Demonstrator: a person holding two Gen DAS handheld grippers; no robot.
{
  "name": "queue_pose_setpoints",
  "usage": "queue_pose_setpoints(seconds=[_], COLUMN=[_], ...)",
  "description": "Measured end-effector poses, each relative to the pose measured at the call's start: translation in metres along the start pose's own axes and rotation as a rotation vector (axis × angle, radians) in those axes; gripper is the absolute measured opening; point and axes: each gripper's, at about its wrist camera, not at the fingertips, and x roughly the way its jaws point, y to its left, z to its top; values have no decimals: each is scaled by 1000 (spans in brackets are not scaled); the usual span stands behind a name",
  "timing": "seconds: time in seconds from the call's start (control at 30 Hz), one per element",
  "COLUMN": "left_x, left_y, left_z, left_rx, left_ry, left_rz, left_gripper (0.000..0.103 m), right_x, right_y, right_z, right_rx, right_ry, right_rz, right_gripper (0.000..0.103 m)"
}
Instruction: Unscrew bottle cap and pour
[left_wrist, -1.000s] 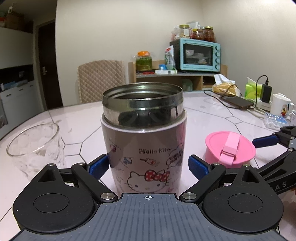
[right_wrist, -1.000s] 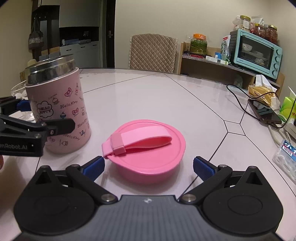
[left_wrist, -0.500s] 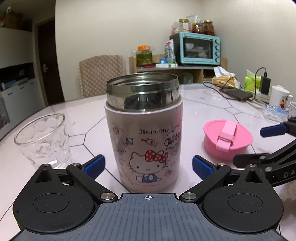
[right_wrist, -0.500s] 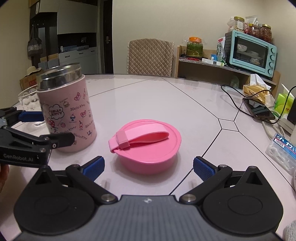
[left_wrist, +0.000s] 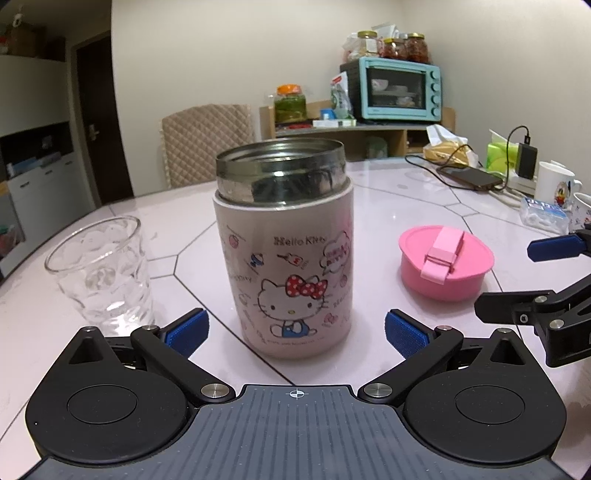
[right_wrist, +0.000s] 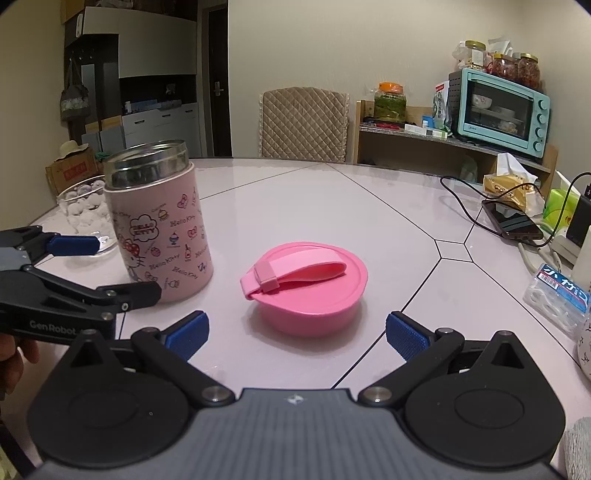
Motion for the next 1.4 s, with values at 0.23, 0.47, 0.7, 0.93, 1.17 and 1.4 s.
queue_pose_setpoints(seconds=[0.23, 0.47, 0.7, 0.93, 1.17, 1.4], left_x=[-4, -8, -16, -25, -38, -54], left_y=[-7, -14, -19, -24, -27, -30], left_z=[-5, -10, -12, -15, -18, -19], left_rx=[11, 31, 23, 22, 15, 4], left_ry=[26, 47, 50, 43, 26, -12], left_rz=[0, 2, -1, -1, 9, 20], left_gripper=[103, 103, 103, 103, 103, 103], right_x=[-8, -20, -31, -45, -60, -71], right_y=[0, 0, 1, 1, 1, 4], right_z=[-5, -11, -13, -17, -22, -25], right_rx=[15, 36, 46, 56, 61, 70], right_ry=[-8, -21, -41, -63, -85, -103], right_rz=[8, 15, 21, 20, 10, 8], right_gripper=[103, 103, 103, 103, 103, 103])
